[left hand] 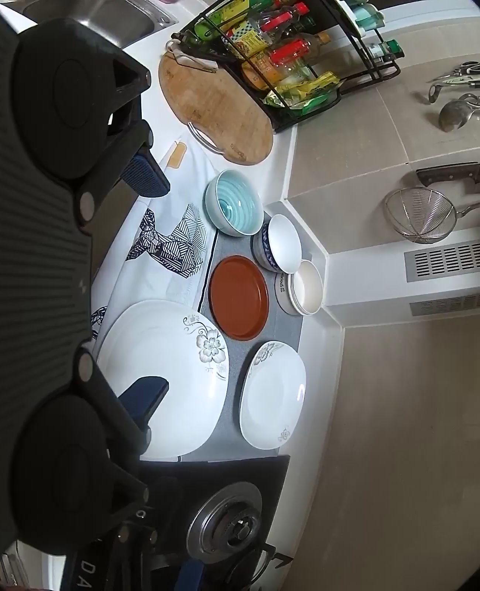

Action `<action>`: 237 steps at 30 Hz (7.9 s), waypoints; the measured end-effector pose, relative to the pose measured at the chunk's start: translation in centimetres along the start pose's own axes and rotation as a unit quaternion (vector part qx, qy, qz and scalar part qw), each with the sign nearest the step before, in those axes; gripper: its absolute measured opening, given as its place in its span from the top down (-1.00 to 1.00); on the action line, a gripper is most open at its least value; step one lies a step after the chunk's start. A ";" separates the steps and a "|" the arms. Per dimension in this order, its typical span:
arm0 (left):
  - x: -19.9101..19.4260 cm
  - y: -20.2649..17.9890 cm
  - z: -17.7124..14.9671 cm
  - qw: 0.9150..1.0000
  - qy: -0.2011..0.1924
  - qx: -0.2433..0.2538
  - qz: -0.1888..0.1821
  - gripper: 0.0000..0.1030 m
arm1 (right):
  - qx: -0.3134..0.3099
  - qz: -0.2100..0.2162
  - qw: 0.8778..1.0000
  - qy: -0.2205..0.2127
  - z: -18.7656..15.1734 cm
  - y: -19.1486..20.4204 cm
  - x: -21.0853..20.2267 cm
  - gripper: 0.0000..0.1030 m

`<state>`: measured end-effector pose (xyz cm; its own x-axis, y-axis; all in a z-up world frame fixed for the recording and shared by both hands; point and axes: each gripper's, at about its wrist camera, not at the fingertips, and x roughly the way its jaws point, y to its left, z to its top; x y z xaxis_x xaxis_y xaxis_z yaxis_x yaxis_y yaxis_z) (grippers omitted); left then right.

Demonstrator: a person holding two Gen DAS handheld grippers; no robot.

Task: Organize plates and bowls

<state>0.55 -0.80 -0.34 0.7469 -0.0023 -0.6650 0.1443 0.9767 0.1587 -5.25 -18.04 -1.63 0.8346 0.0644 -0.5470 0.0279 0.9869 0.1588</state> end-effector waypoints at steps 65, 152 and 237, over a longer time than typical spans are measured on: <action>-1.0 -0.4 0.3 1.000 -0.014 0.007 -0.002 -1.00 | 0.022 -0.002 1.000 -0.011 0.1 -1.0 -1.1 -1.00; 27.2 2.5 3.6 0.920 0.221 0.096 -0.308 0.42 | 0.185 0.000 0.972 0.145 -5.9 -6.0 15.9 0.37; 34.7 -4.3 15.3 0.941 0.137 0.089 -0.297 0.48 | 0.157 -0.056 0.983 0.078 5.0 -14.2 28.4 0.58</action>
<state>35.77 -8.36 -12.88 0.3074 -0.4571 -0.8346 0.6083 0.7689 -0.1971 20.80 -31.00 -15.29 0.7224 0.0048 -0.6914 0.3028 0.8968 0.3225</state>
